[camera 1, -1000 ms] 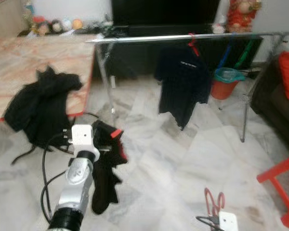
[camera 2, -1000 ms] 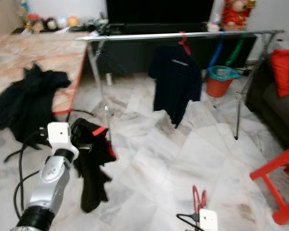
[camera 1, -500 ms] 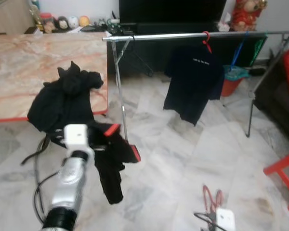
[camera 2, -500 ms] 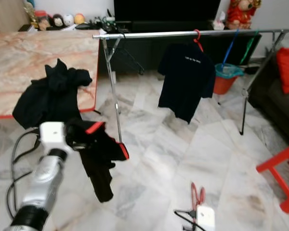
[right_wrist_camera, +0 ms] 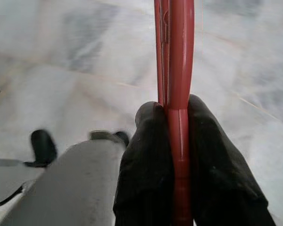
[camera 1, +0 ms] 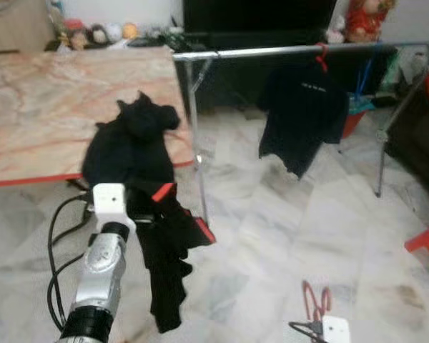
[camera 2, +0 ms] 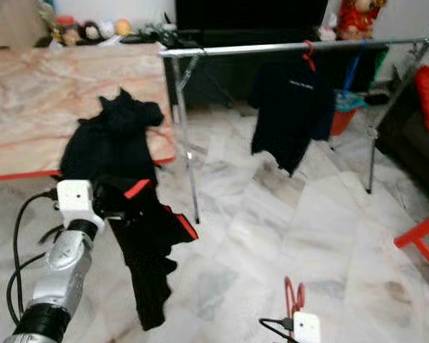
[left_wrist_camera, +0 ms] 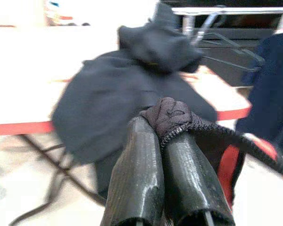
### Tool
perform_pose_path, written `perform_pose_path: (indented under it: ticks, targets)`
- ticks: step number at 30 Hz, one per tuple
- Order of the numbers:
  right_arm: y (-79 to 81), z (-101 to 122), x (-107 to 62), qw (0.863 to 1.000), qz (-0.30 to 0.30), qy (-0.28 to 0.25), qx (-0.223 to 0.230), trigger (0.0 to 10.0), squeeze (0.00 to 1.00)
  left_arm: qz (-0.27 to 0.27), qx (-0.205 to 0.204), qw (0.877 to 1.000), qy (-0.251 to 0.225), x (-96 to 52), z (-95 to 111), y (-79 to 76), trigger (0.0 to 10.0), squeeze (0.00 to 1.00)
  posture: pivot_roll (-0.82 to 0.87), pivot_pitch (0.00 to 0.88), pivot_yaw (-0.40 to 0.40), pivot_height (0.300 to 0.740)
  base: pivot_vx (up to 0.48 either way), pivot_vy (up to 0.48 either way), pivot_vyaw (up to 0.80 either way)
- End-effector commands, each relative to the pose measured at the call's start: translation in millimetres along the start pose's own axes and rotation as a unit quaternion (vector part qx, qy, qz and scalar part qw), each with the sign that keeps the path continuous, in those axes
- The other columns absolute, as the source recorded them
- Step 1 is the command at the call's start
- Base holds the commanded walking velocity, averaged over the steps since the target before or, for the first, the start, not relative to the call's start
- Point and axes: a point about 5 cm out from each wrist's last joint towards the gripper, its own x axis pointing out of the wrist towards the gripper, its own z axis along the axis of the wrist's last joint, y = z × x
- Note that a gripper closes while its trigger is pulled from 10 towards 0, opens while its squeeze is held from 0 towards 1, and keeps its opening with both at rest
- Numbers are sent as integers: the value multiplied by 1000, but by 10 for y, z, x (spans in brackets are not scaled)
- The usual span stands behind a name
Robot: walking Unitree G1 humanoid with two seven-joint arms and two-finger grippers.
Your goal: Hang hanger
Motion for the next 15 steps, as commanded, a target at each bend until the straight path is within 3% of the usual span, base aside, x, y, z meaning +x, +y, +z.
perform_pose_path:
  ticks: [1,15]
  targets:
    - [-54,10,-1,1000,-7,-4,5,10000,0,-4,5,1000,-16,17,54,-33,10000,0,-66,0,-4,740,0,311,444]
    - [-61,-2,-2,1000,-5,-1,14,10000,0,-2,4,1000,-14,10,48,-35,10000,0,-64,0,-7,740,0,310,0]
